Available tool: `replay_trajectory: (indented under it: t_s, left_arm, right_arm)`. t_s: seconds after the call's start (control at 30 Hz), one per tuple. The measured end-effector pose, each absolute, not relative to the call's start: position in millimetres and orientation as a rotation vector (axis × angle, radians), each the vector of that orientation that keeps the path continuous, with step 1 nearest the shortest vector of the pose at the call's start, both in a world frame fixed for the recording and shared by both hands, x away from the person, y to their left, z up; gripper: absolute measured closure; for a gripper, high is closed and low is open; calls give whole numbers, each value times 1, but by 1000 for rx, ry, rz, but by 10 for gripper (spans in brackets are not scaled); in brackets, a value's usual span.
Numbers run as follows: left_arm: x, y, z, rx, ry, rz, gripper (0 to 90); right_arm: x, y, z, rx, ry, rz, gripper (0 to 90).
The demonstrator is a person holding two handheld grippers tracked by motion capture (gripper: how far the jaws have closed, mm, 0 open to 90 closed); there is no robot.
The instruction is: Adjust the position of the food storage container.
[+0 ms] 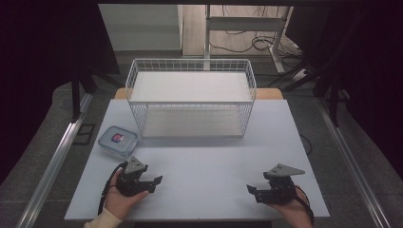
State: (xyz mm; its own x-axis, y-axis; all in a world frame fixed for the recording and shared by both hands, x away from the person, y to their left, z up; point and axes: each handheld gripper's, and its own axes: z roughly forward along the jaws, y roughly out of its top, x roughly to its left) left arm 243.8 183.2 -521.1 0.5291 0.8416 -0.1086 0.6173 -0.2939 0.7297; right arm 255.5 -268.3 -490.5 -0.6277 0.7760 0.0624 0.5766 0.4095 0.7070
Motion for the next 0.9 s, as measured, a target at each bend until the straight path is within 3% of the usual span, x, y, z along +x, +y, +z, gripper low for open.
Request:
replay_trajectory:
  t_s: [0.9]
  left_arm:
    - [241,180,-520,2037,1158,386,279]
  right_arm:
    - [251,-261,-491,1145,2392,1014,195]
